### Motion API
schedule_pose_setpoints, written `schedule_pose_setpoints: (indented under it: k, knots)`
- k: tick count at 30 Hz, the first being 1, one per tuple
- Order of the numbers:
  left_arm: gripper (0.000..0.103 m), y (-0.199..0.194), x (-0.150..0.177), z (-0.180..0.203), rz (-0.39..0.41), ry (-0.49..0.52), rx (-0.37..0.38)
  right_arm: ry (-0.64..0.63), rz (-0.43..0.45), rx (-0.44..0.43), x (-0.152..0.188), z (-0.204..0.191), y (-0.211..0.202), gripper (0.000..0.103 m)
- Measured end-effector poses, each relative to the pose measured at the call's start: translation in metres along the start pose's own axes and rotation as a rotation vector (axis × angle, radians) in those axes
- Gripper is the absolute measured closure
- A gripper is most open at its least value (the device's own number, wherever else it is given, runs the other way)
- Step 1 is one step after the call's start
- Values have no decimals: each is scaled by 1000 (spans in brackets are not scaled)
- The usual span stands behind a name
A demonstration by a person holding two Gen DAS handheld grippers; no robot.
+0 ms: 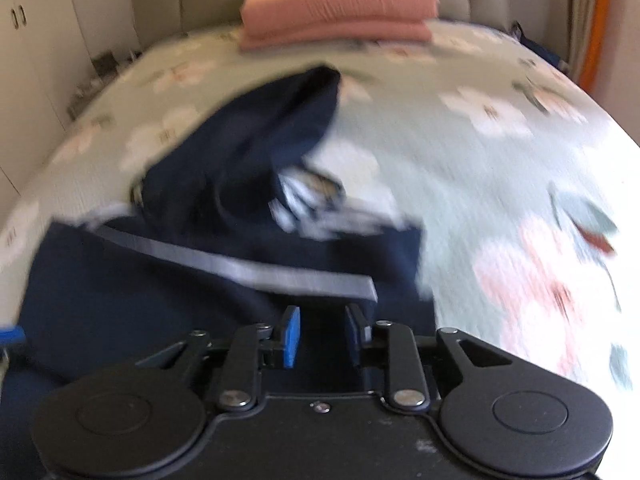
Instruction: Fold large clothes
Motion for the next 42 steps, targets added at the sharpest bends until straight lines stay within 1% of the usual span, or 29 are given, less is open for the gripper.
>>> schedule_pose_setpoints:
  k: [1,2,3,4,6,8,9,11,12,14,16,19,20,22,23,24,25,26,27,29,32,35,39,40,41,42]
  knots:
    - [73,4,-5,2,7,-3,14,-5,18,-14,-11,0,0,70]
    - [72,9,-11,6,13,-8,27,-14,48,-32,-30,-2,11,65]
    - [71,16,-17,9,22,-11,38,-17,72,-36,-43,-3,20,51]
    - [71,22,-21,12,25,-11,42,-13,101,-36,-62,-3,36,44]
    - [71,38,-31,17,27,-3,42,1,150,-41,-94,1,61,43]
    - [71,53,-38,21,28,-1,46,14,186,-21,-125,8,91,43]
    - [70,58,-41,22,27,-6,53,17,197,1,-143,13,111,43]
    - [70,66,-43,20,21,-26,77,22,206,38,-164,24,135,43]
    - [70,68,-44,18,19,-32,84,27,203,44,-178,31,154,43]
    - [70,74,-46,15,20,-37,85,46,206,42,-194,42,177,43]
    - [70,78,-47,10,18,-45,88,70,210,33,-209,51,197,36]
    - [70,82,-48,6,22,-62,111,89,231,22,-223,55,219,34]
    - [70,83,-49,6,24,-64,115,84,230,32,-227,54,224,34]
    - [70,82,-48,6,27,-61,117,70,214,87,-235,54,241,34]
    - [70,81,-48,6,29,-60,116,70,206,100,-236,54,247,34]
    - [70,80,-48,6,32,-62,117,72,200,95,-239,53,253,34]
    - [69,80,-47,6,33,-63,116,66,196,82,-242,51,259,41]
    - [69,79,-47,6,35,-64,115,59,188,78,-244,49,261,54]
    - [69,77,-46,6,35,-65,114,51,182,77,-246,46,261,94]
    - [69,76,-46,6,36,-66,109,16,211,76,-248,39,250,94]
    - [69,65,-49,6,57,-62,90,-26,295,43,-241,20,206,95]
    - [69,46,-54,2,89,-90,93,-111,396,-6,-223,-11,139,95]
    - [69,14,-59,-1,127,-123,93,-240,542,-72,-177,-65,27,94]
    - [69,5,-60,-1,136,-129,96,-266,566,-87,-168,-75,5,94]
    - [69,-3,-60,0,144,-133,98,-306,607,-99,-153,-89,-25,94]
    - [68,-12,-60,0,153,-138,100,-330,628,-109,-143,-97,-45,94]
Point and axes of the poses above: each gripper's, at about its wrist camera, not at the fingertips, and y roughly the way its jaws point, z to its right, x to its underside, the point moved 4 cm from there along y, roughly the way its jaws point, and after that the axes turned 6 degrees about -x, right-handed, at the moved point
